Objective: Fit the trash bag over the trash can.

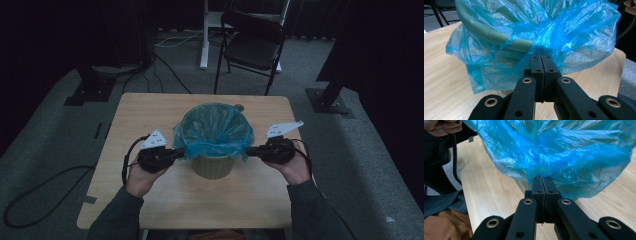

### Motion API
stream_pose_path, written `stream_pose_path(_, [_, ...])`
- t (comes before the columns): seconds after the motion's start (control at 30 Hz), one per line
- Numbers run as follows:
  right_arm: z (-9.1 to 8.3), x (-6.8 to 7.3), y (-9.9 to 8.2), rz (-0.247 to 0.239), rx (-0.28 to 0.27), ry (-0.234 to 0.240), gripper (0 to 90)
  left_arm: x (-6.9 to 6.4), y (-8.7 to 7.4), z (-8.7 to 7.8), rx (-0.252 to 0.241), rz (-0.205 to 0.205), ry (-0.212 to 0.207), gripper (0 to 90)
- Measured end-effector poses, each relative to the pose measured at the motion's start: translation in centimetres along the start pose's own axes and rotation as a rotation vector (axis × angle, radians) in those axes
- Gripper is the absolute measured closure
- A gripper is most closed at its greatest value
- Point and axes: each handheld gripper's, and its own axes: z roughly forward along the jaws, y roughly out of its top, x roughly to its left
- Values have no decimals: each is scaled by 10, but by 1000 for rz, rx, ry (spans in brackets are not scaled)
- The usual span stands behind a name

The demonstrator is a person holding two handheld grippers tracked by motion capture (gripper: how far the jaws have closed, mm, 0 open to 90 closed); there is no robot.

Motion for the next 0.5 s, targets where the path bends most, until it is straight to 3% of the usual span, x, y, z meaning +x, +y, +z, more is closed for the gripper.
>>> stream_pose_path(0.5, [8,6,-10,-24,44,44,900,-6,-13,6,19,9,-11,893])
